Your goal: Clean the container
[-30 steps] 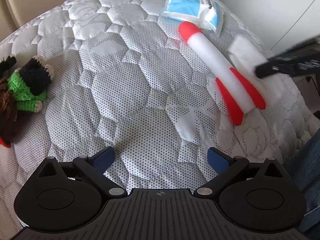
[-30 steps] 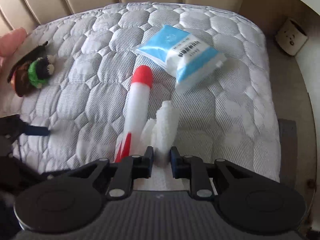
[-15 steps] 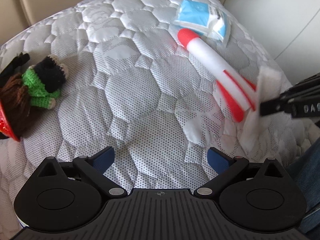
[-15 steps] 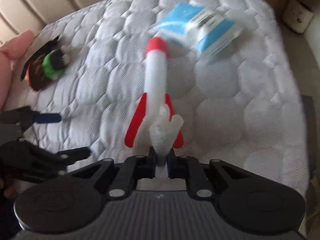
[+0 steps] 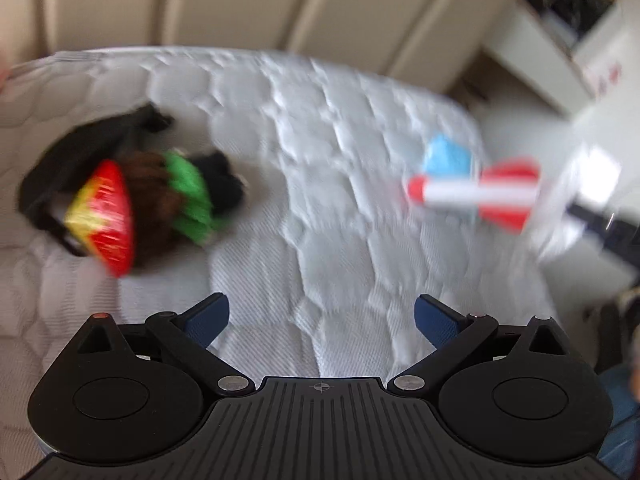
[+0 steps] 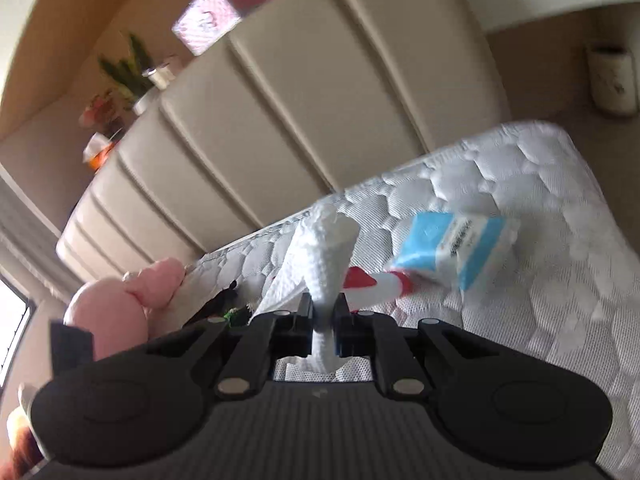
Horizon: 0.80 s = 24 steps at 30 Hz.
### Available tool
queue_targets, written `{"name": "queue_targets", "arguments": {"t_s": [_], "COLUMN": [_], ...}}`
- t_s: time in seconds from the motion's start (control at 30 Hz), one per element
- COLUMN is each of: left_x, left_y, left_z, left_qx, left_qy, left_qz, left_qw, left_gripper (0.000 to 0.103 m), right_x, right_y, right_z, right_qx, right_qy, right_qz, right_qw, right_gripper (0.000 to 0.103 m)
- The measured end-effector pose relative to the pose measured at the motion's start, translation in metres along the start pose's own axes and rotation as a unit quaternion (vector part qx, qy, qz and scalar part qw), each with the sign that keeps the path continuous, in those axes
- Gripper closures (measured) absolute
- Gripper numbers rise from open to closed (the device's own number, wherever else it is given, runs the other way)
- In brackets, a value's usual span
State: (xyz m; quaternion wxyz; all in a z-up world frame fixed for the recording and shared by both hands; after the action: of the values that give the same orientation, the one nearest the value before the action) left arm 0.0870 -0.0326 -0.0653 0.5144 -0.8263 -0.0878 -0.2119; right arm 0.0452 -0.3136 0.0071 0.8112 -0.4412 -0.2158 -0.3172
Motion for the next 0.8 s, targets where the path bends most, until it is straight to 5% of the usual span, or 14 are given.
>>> {"name": "queue_targets", "arguments": {"t_s": [0.17, 0.33, 0.5, 0.67, 0.73, 0.8], "left_x": [0.020, 0.032, 0.028, 0.037, 0.037, 0.031], "left_y": [-0.037, -0.031, 0.001, -0.023, -0.031, -0.027], "left_z": [0.022, 0.041, 0.042, 0.036, 0.041, 0.052], "left_qx": [-0.031, 0.011, 0.025, 0.045, 0.052, 0.055], "left_qy": [-0.056, -0.106, -0.123, -0.071, -0.072, -0.099], "left_qz": [-0.066, -0.100, -0.052, -0.118, -0.134, -0.114], "left_qw": [0.9957, 0.9893, 0.9907, 0.9895, 0.9870, 0.9870], "left_gripper": [0.002, 0.002, 0.002, 0.002, 0.000, 0.000], "right_x": [-0.005, 0.003, 0.003, 0.019, 0.022, 0.016], "right_y": [0.012, 0.001, 0.015, -0.008, -0.016, -0.010], "right_z": [-0.012, -0.017, -0.031, -0.046, -0.047, -0.049], "right_qx": [0.031, 0.068, -0.034, -0.135, -0.128, -0.115], "right_qy": [0.030, 0.061, 0.030, 0.012, 0.024, 0.037], "right_qz": [0.038, 0.018, 0.023, -0.052, -0.070, -0.045], "right_qw": [0.998, 0.996, 0.999, 0.989, 0.989, 0.992], "right_gripper": [0.092, 0.092, 0.089, 0.089, 0.088, 0.082]}}
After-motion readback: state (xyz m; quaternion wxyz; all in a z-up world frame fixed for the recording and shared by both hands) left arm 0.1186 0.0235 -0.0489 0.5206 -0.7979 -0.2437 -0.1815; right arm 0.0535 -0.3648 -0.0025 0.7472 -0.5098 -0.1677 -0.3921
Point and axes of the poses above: each gripper's, at about its wrist camera, not at the fingertips, and y roughly the way its jaws point, z to its left, x to its top, the point moved 6 cm from there along y, roughly the way its jaws point, and after that the axes turned 2 degrees about x, right-handed, at the moved point
